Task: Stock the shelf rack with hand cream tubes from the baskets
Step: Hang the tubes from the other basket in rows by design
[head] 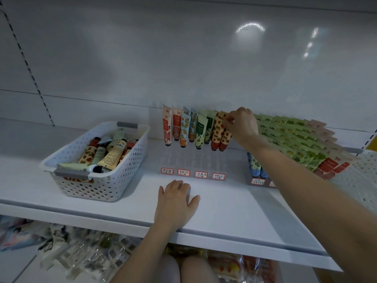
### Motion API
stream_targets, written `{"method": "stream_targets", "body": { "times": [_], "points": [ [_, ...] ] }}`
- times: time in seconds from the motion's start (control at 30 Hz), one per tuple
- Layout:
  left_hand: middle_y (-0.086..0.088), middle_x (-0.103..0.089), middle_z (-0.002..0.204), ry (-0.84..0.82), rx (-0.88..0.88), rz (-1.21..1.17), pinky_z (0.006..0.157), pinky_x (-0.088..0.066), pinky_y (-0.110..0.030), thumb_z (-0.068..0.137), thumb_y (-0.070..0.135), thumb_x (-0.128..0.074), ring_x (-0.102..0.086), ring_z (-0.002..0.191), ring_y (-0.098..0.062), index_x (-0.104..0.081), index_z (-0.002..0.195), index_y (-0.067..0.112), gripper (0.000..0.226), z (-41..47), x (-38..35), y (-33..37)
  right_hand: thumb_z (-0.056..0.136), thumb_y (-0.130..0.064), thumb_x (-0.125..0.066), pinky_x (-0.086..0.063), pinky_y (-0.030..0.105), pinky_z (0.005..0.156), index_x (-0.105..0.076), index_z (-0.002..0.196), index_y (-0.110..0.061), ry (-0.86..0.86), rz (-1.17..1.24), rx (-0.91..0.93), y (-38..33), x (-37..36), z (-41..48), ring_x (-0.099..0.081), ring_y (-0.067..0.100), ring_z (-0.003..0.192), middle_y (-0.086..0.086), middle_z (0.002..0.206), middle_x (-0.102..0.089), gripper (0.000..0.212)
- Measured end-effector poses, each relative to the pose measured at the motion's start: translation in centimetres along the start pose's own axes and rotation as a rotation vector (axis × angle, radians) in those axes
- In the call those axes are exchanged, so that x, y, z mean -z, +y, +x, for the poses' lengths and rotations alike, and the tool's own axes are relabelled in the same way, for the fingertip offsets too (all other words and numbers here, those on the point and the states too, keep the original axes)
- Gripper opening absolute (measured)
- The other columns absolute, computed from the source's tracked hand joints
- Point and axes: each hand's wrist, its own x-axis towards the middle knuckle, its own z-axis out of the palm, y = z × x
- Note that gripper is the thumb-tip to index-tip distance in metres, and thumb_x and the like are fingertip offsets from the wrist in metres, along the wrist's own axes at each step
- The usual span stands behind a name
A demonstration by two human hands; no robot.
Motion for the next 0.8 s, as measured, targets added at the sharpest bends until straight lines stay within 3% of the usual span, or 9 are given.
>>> {"method": "stream_targets", "body": {
  "times": [0.2, 0.37, 0.47, 0.57, 0.63, 0.73, 0.8],
  "points": [
    [0.007, -0.051, 0.122, 0.021, -0.009, 0.002, 0.11, -0.028, -0.038, 0.093, 0.047, -0.037, -0.043, 0.118, -0.011, -0.054, 0.113, 0.02, 0.038, 0.0, -0.2, 0.0, 0.092, -0.02, -0.054, -0.034, 0.027, 0.078, -0.07, 0.097, -0.005, -0.013, 0.074, -0.012, 0.3, 0.1, -0.2, -0.05, 0.032, 0.104, 0.015, 0.102, -0.061, 0.023],
    [0.005, -0.059, 0.101, 0.096, -0.044, -0.007, 0.096, -0.039, -0.028, 0.093, 0.042, -0.04, -0.05, 0.095, -0.009, -0.059, 0.096, 0.017, 0.032, -0.1, -0.1, -0.1, 0.093, -0.019, -0.054, -0.032, 0.025, 0.077, -0.069, 0.102, -0.007, 0.073, 0.099, 0.013, 0.1, 0.6, -0.5, -0.051, 0.03, 0.104, 0.014, 0.104, -0.064, 0.022],
    [-0.001, -0.061, 0.091, 0.108, -0.089, -0.005, 0.088, -0.045, -0.031, 0.094, 0.036, -0.04, -0.053, 0.086, -0.013, -0.057, 0.086, 0.013, 0.029, -0.6, 1.1, 0.4, 0.093, -0.02, -0.054, -0.039, 0.029, 0.08, -0.068, 0.1, -0.005, 0.09, 0.154, 0.062, -0.7, 1.2, -1.0, -0.056, 0.03, 0.096, 0.013, 0.1, -0.066, 0.022],
    [-0.01, -0.067, 0.087, 0.272, -0.146, -0.073, 0.074, -0.054, -0.033, 0.088, 0.028, -0.051, -0.062, 0.08, -0.023, -0.066, 0.089, 0.006, 0.026, -1.2, 3.7, 0.8, 0.094, -0.017, -0.053, -0.048, 0.033, 0.081, -0.067, 0.103, -0.002, 0.08, 0.272, 0.103, -2.4, 2.6, -1.8, -0.061, 0.028, 0.09, 0.015, 0.099, -0.066, 0.022],
    [-0.012, -0.068, 0.084, 0.426, -0.17, -0.099, 0.063, -0.053, -0.032, 0.082, 0.022, -0.056, -0.064, 0.075, -0.027, -0.069, 0.088, 0.003, 0.023, -1.5, 6.5, 0.3, 0.094, -0.016, -0.052, -0.049, 0.032, 0.08, -0.066, 0.103, -0.001, 0.055, 0.343, 0.112, -4.0, 3.5, -2.0, -0.062, 0.026, 0.087, 0.014, 0.096, -0.068, 0.022],
    [-0.015, -0.067, 0.088, 0.592, -0.145, -0.07, 0.065, -0.05, -0.033, 0.084, 0.014, -0.062, -0.064, 0.079, -0.03, -0.068, 0.093, 0.0, 0.017, -1.6, 11.5, -1.8, 0.094, -0.015, -0.051, -0.051, 0.032, 0.079, -0.066, 0.101, -0.002, -0.032, 0.431, 0.133, -7.2, 4.3, -1.7, -0.065, 0.025, 0.084, 0.014, 0.091, -0.069, 0.021],
    [-0.013, -0.066, 0.092, 0.616, -0.067, 0.033, 0.065, -0.043, -0.03, 0.086, 0.014, -0.063, -0.063, 0.084, -0.031, -0.066, 0.099, 0.002, 0.018, -1.4, 14.2, -4.0, 0.094, -0.017, -0.052, -0.049, 0.028, 0.078, -0.065, 0.104, -0.004, -0.14, 0.439, 0.159, -9.7, 4.1, -1.5, -0.063, 0.021, 0.086, 0.009, 0.094, -0.067, 0.022]
  ]
}}
